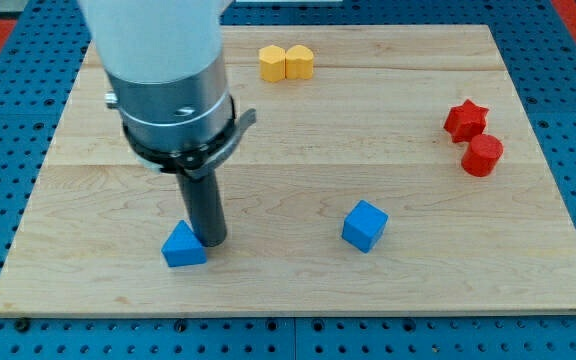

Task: Move the blue triangle slightly left

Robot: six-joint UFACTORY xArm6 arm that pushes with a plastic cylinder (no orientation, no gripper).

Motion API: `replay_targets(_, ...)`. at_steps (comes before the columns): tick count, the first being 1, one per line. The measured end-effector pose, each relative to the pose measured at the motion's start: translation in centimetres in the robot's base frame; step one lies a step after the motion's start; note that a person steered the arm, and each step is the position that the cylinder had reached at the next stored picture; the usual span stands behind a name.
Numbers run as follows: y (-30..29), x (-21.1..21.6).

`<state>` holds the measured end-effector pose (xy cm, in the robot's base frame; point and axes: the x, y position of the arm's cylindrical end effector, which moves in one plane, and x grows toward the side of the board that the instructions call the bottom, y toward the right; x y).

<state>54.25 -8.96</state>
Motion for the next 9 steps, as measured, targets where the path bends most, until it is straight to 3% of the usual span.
replay_targets(9,1.8,2.7)
